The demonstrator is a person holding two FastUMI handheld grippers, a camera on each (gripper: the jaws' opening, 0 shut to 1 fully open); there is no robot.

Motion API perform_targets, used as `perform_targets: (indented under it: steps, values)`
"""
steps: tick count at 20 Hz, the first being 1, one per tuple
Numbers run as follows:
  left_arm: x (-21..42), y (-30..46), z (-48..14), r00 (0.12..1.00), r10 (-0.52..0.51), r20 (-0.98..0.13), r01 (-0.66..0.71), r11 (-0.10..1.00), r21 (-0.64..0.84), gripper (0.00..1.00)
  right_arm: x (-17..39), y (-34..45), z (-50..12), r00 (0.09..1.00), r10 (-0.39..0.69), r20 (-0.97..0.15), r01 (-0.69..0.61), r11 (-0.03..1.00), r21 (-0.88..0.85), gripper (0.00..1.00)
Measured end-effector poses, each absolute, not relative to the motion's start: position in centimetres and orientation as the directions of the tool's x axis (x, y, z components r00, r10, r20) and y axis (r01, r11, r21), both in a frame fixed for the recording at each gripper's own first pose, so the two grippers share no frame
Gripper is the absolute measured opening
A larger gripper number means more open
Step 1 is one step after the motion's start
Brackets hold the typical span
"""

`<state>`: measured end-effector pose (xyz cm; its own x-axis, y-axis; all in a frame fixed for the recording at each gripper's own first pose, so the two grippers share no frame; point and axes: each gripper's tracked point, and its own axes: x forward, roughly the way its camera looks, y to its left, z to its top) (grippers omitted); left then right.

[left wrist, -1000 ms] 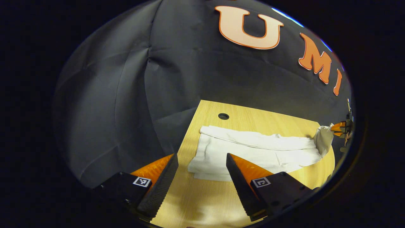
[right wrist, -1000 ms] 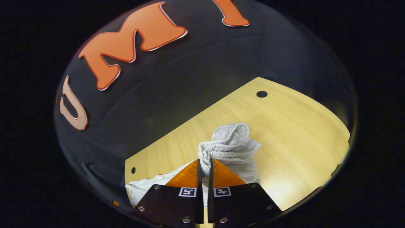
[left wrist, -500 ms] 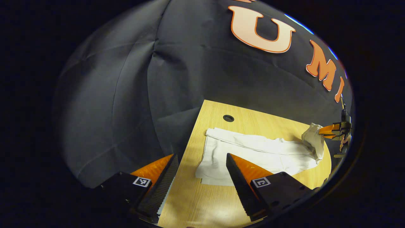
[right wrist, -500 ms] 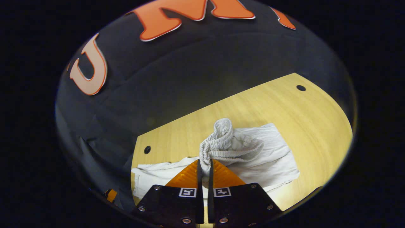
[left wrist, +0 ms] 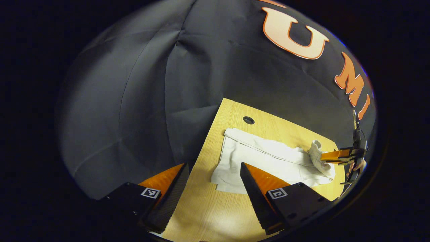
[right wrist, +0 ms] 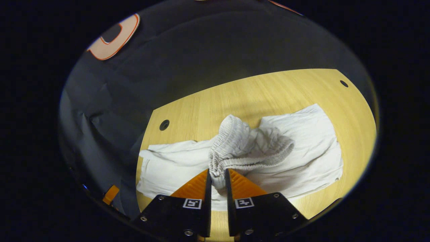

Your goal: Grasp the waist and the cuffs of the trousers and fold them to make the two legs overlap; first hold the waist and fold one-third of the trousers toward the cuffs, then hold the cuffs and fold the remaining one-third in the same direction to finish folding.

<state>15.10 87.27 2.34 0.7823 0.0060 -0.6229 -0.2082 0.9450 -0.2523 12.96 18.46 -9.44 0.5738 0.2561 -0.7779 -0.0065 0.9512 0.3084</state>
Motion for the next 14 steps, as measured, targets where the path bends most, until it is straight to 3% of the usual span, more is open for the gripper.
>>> perform_targets:
  steps: [1, 2, 3, 5, 6, 7, 8, 11, 14]
  values:
    - [15.2, 87.2, 2.1, 0.779, 0.002, -0.626, -0.211, 0.943, -0.259, 1.00, 12.8, 18.5, -9.7, 0.565, 0.278, -0.777, -0.016, 0.945, 0.326, 0.18]
    - [15.1, 87.2, 1.6, 0.777, -0.003, -0.630, -0.213, 0.939, -0.268, 1.00, 12.7, 18.3, -9.9, 0.561, 0.293, -0.774, -0.023, 0.940, 0.340, 0.35]
    - [15.1, 87.0, 1.3, 0.772, -0.017, -0.635, -0.214, 0.935, -0.284, 1.00, 12.7, 17.9, -10.0, 0.563, 0.294, -0.772, -0.024, 0.940, 0.340, 0.45]
    - [14.9, 86.5, 0.9, 0.763, -0.056, -0.645, -0.217, 0.916, -0.336, 1.00, 12.4, 17.6, -10.2, 0.570, 0.289, -0.769, -0.033, 0.943, 0.331, 0.62]
    - [14.9, 86.1, 0.4, 0.758, -0.074, -0.648, -0.224, 0.904, -0.365, 1.00, 12.4, 17.0, -10.2, 0.572, 0.284, -0.770, -0.032, 0.945, 0.325, 0.64]
    - [14.9, 85.6, -0.1, 0.753, -0.091, -0.651, -0.233, 0.889, -0.394, 1.00, 12.2, 16.8, -10.2, 0.574, 0.281, -0.769, -0.034, 0.947, 0.320, 0.91]
    - [14.8, 85.0, -0.5, 0.748, -0.109, -0.655, -0.245, 0.872, -0.425, 1.00, 11.9, 16.6, -9.8, 0.580, 0.274, -0.767, -0.034, 0.949, 0.314, 0.99]
    - [14.3, 83.2, -1.2, 0.734, -0.174, -0.657, -0.300, 0.785, -0.543, 1.00, 11.7, 15.8, -9.3, 0.593, 0.260, -0.763, -0.044, 0.956, 0.292, 0.99]
    - [14.1, 82.0, -2.1, 0.728, -0.256, -0.636, -0.377, 0.626, -0.682, 1.00, 11.4, 14.5, -8.7, 0.601, 0.255, -0.757, -0.055, 0.959, 0.280, 0.99]
